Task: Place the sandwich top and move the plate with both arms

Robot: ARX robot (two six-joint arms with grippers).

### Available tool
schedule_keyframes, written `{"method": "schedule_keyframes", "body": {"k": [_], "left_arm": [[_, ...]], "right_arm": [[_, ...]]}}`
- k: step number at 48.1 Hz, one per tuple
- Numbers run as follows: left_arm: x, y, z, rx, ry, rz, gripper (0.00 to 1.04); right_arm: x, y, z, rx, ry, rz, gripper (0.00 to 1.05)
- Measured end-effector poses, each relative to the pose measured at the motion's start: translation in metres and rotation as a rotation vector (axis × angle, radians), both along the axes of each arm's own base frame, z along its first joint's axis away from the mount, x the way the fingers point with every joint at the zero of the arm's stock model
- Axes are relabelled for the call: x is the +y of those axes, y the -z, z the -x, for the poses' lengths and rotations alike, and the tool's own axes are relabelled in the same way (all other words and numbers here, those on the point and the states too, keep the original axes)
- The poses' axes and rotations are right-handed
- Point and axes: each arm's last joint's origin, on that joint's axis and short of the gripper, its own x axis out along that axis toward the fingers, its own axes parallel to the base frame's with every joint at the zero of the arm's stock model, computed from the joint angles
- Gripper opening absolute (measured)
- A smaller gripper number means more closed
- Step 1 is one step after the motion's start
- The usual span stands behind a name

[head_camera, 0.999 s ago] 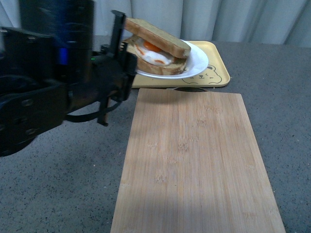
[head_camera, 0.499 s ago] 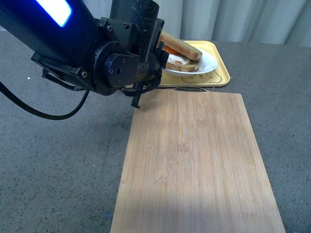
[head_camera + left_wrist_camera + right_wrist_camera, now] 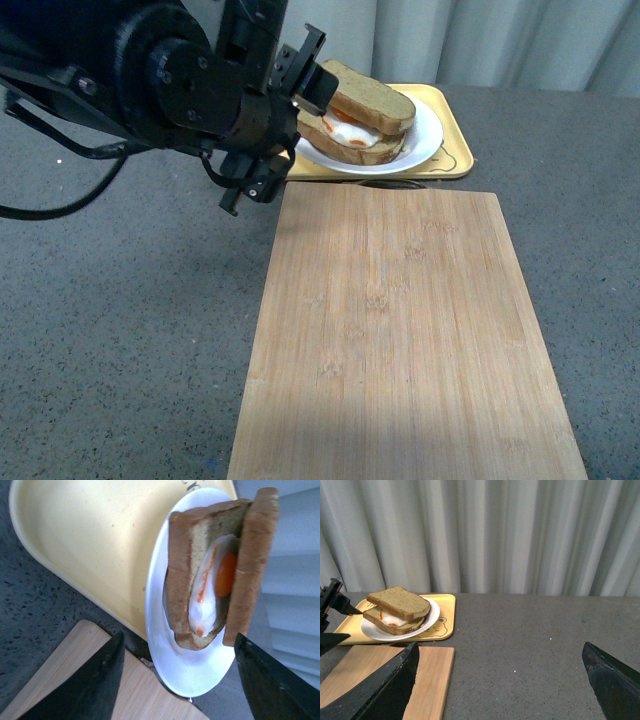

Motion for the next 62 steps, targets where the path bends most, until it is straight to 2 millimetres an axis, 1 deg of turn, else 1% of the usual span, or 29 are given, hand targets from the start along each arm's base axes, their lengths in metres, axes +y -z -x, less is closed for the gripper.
{"method": "schedule_keyframes", "body": {"k": [4, 5, 6, 7, 8, 9, 11, 12, 16, 18, 21, 22, 26, 29, 33, 38, 40, 44, 49, 55, 62], "left_arm": [[0.004, -0.018, 0.014, -0.054, 0.039, -0.085, 0.78], [0.005, -0.023, 0.020, -0.083, 0.050, -0.168, 0.83], [0.006, -0.023, 0.024, -0.132, 0.049, -0.239, 0.82], [0.009, -0.027, 0.029, -0.249, 0.024, -0.338, 0.77], [0.012, -0.028, 0.033, -0.322, 0.011, -0.403, 0.74], [0.018, -0.030, 0.041, -0.411, 0.006, -0.474, 0.68], [0.029, -0.031, 0.055, -0.509, 0.039, -0.612, 0.61], [0.038, -0.032, 0.066, -0.561, 0.050, -0.697, 0.56], [0.071, -0.046, 0.095, -0.655, 0.055, -0.890, 0.38], [0.080, -0.050, 0.102, -0.665, 0.056, -0.932, 0.33], [0.093, -0.054, 0.117, -0.669, 0.062, -0.976, 0.22], [0.095, -0.054, 0.120, -0.669, 0.066, -0.981, 0.20], [0.113, -0.053, 0.143, -0.646, 0.092, -1.019, 0.04], [0.122, -0.053, 0.157, -0.638, 0.101, -1.033, 0.04], [0.131, -0.058, 0.175, -0.656, 0.105, -1.035, 0.04], [0.138, -0.060, 0.187, -0.657, 0.104, -1.037, 0.04], [0.143, -0.060, 0.195, -0.652, 0.106, -1.038, 0.04], [0.149, -0.065, 0.205, -0.628, 0.111, -1.043, 0.04], [0.154, -0.071, 0.217, -0.648, 0.102, -1.042, 0.04], [0.159, -0.072, 0.229, -0.649, 0.102, -1.042, 0.04], [0.166, -0.071, 0.248, -0.642, 0.104, -1.046, 0.04]], "right_arm": [[0.000, 0.000, 0.000, 0.000, 0.000, 0.000, 0.95], [0.000, 0.000, 0.000, 0.000, 0.000, 0.000, 0.95], [0.000, 0.000, 0.000, 0.000, 0.000, 0.000, 0.95], [0.000, 0.000, 0.000, 0.000, 0.000, 0.000, 0.95], [0.000, 0.000, 0.000, 0.000, 0.000, 0.000, 0.95], [0.000, 0.000, 0.000, 0.000, 0.000, 0.000, 0.95], [0.000, 0.000, 0.000, 0.000, 0.000, 0.000, 0.95], [0.000, 0.000, 0.000, 0.000, 0.000, 0.000, 0.95], [0.000, 0.000, 0.000, 0.000, 0.001, 0.000, 0.95], [0.000, 0.000, 0.000, 0.000, 0.000, 0.000, 0.95], [0.000, 0.000, 0.000, 0.000, 0.000, 0.000, 0.95], [0.000, 0.000, 0.000, 0.000, 0.000, 0.000, 0.95], [0.000, 0.000, 0.000, 0.000, 0.000, 0.000, 0.95], [0.000, 0.000, 0.000, 0.000, 0.000, 0.000, 0.95], [0.000, 0.000, 0.000, 0.000, 0.000, 0.000, 0.95], [0.000, 0.000, 0.000, 0.000, 0.000, 0.000, 0.95], [0.000, 0.000, 0.000, 0.000, 0.000, 0.000, 0.95], [0.000, 0.000, 0.000, 0.000, 0.000, 0.000, 0.95], [0.000, 0.000, 0.000, 0.000, 0.000, 0.000, 0.95], [0.000, 0.000, 0.000, 0.000, 0.000, 0.000, 0.95], [0.000, 0.000, 0.000, 0.000, 0.000, 0.000, 0.95]]}}
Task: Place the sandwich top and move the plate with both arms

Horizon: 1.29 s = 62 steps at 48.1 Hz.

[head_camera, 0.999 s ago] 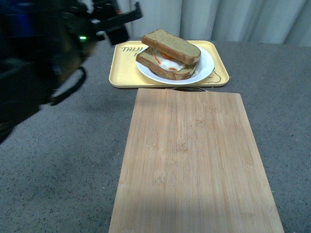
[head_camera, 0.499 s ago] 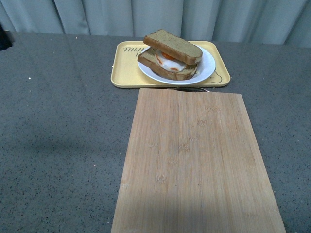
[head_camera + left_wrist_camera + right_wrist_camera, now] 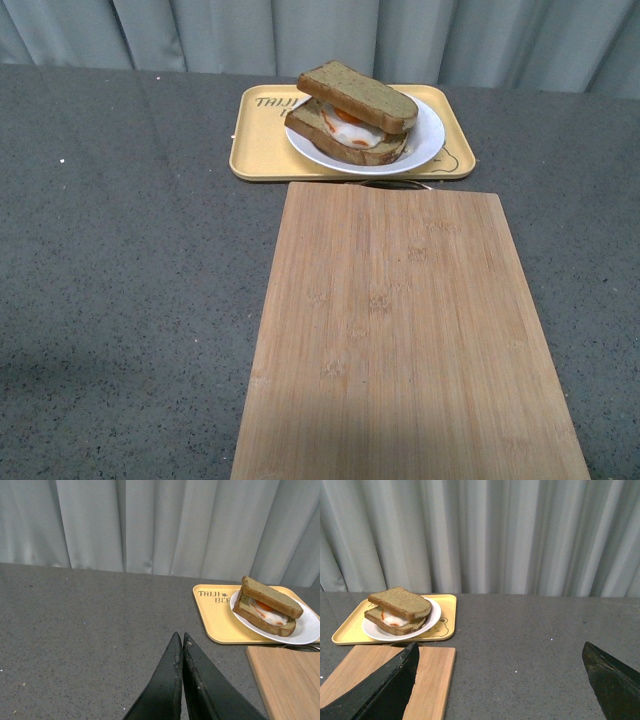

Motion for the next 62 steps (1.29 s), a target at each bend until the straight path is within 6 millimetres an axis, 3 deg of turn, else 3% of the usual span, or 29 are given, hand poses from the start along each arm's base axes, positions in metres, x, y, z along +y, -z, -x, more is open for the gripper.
{"method": "schedule_keyframes", "body": {"k": [6, 21, 62], "left_arm": [[0.011, -0.001, 0.012, -0.001, -0.003, -0.001, 0.04], [0.011, -0.007, 0.033, -0.022, 0.001, -0.002, 0.04], [0.011, -0.012, 0.062, -0.039, 0.001, -0.002, 0.04]], "right_arm": [[0.000, 0.000, 0.000, 0.000, 0.000, 0.000, 0.95], [0.000, 0.000, 0.000, 0.000, 0.000, 0.000, 0.95], [0.000, 0.000, 0.000, 0.000, 0.000, 0.000, 0.95]]}}
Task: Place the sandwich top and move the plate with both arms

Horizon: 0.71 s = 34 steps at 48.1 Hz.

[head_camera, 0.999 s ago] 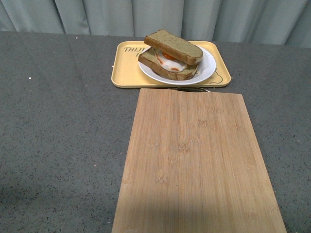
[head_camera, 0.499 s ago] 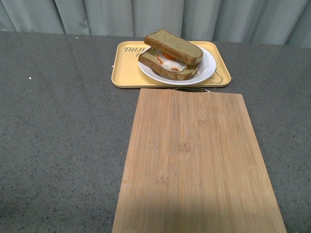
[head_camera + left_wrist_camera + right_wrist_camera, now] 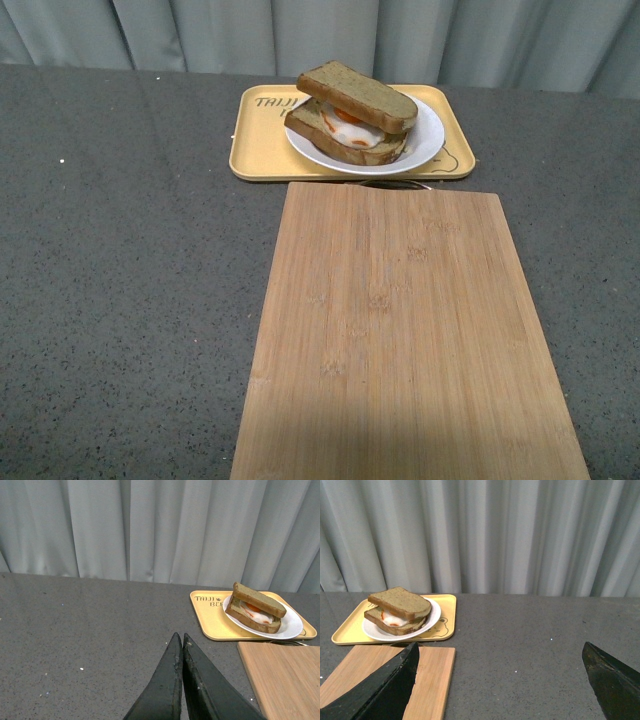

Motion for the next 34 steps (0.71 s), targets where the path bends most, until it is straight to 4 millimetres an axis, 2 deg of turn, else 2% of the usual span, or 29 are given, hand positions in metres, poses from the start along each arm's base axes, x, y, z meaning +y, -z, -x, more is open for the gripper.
{"method": "schedule_keyframes", "body": {"k": [10, 18, 29, 34], "left_arm": [[0.000, 0.004, 0.012, 0.013, 0.000, 0.000, 0.04], [0.000, 0.003, 0.013, 0.006, 0.000, 0.000, 0.06], [0.000, 0.003, 0.013, 0.005, 0.000, 0.000, 0.48], [0.000, 0.003, 0.013, 0.005, 0.000, 0.000, 0.71]], "right_arm": [[0.000, 0.000, 0.000, 0.000, 0.000, 0.000, 0.95], [0.000, 0.000, 0.000, 0.000, 0.000, 0.000, 0.95], [0.000, 0.000, 0.000, 0.000, 0.000, 0.000, 0.95], [0.000, 0.000, 0.000, 0.000, 0.000, 0.000, 0.95]]}}
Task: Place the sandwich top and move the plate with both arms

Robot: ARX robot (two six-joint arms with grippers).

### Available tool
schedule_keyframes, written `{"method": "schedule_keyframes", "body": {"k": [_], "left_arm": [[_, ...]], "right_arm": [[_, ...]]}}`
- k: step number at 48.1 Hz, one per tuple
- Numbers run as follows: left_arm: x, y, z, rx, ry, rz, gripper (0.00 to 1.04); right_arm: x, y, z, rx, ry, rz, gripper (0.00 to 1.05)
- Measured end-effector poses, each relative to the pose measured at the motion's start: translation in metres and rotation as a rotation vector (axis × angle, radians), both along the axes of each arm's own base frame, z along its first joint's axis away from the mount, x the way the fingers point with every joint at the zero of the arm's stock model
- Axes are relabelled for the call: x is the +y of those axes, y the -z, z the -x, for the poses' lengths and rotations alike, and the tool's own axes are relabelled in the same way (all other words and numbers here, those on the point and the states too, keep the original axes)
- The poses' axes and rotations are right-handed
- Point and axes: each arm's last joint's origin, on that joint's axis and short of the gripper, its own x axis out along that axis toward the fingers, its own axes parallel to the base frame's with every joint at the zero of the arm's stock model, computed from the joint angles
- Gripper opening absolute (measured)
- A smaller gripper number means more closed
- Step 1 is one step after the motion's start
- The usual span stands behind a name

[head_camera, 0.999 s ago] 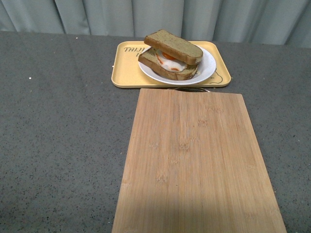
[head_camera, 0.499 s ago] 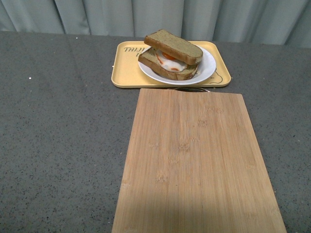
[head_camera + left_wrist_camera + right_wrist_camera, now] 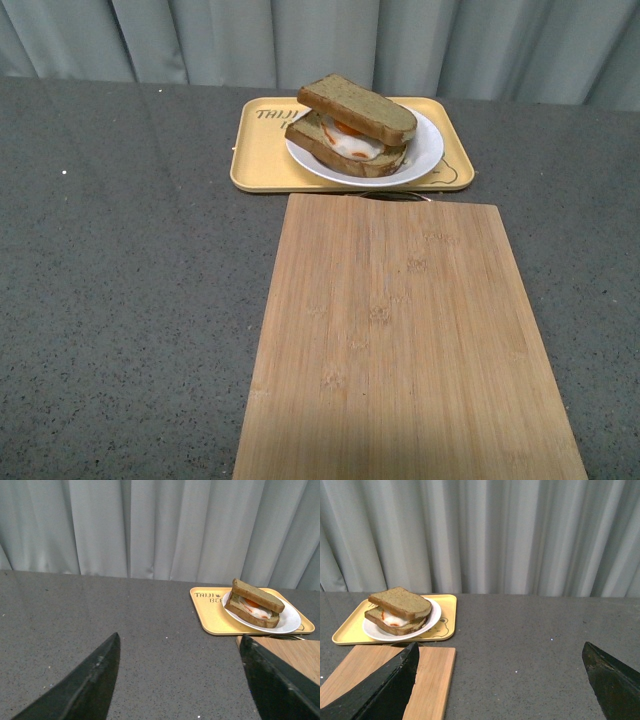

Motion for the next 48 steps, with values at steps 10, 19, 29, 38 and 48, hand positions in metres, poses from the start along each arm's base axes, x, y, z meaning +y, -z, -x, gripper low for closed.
{"method": "schedule_keyframes", "body": {"k": [10, 19, 29, 38, 48], "left_arm": [[0.0000, 0.0000, 0.0000, 0.000, 0.000, -0.001, 0.98], [0.0000, 0.0000, 0.0000, 0.000, 0.000, -0.001, 0.98], [0.0000, 0.0000, 0.0000, 0.000, 0.000, -0.001, 0.98], [0.0000, 0.0000, 0.0000, 0.000, 0.000, -0.001, 0.98], [0.0000, 0.0000, 0.0000, 0.000, 0.000, -0.001, 0.98]], "right_arm": [[0.0000, 0.0000, 0.0000, 0.000, 0.000, 0.000, 0.95], [0.0000, 0.0000, 0.0000, 0.000, 0.000, 0.000, 0.95], [0.0000, 0.0000, 0.0000, 0.000, 0.000, 0.000, 0.95], [0.0000, 0.0000, 0.0000, 0.000, 0.000, 0.000, 0.95], [0.0000, 0.0000, 0.0000, 0.000, 0.000, 0.000, 0.95]]}}
